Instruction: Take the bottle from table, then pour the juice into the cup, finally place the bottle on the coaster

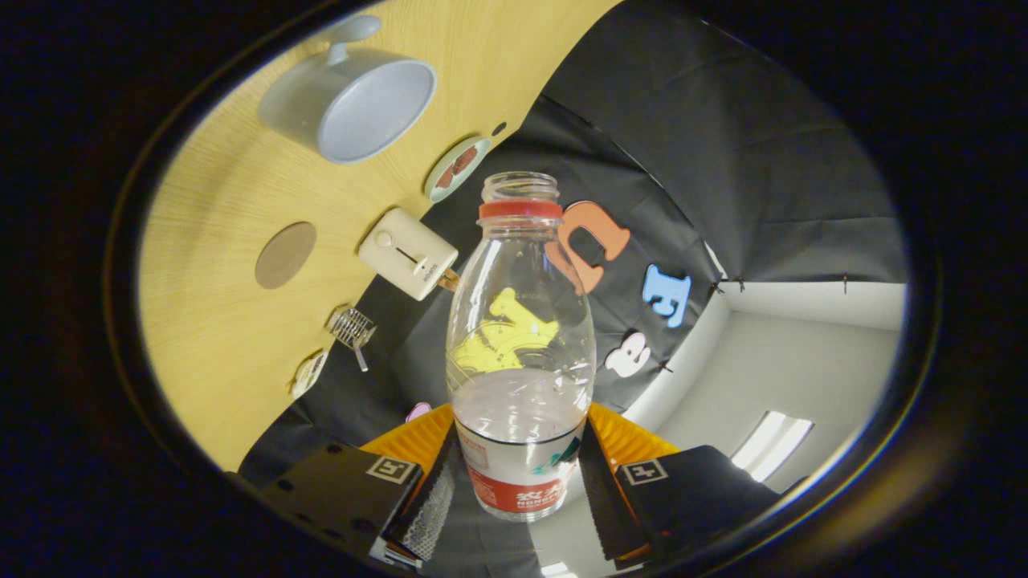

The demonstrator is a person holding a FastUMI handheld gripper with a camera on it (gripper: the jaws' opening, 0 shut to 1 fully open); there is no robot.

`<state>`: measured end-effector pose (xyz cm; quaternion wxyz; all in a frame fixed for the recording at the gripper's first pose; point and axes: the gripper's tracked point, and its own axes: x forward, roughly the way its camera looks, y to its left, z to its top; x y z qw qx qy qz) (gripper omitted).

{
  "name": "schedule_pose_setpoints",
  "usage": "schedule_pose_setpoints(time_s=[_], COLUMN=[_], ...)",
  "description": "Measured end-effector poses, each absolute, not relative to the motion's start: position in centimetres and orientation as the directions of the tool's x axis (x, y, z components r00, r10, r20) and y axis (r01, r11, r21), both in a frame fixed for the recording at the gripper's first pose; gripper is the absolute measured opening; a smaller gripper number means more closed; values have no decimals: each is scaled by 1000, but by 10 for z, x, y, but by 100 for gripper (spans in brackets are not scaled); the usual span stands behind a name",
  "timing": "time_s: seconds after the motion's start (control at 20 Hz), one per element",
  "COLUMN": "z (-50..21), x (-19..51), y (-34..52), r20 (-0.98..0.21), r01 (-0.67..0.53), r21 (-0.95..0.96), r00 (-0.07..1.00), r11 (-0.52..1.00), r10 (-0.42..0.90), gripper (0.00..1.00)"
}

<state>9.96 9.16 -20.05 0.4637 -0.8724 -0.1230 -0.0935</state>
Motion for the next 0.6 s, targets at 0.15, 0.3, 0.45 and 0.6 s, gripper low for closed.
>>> schedule_pose_setpoints(time_s=[0.15,0.3,0.45,0.6], z=[-199,-201,-200,-199], x=[103,103,104,102], y=[84,72,68,64], r20=[277,256,225,196], r01=[287,251,217,196], r21=[-835,-912,-961,-981], r00=[956,966,974,979], r11=[-469,-325,-173,-6], r10=[94,28,-25,-61], gripper=[78,78,78,78])
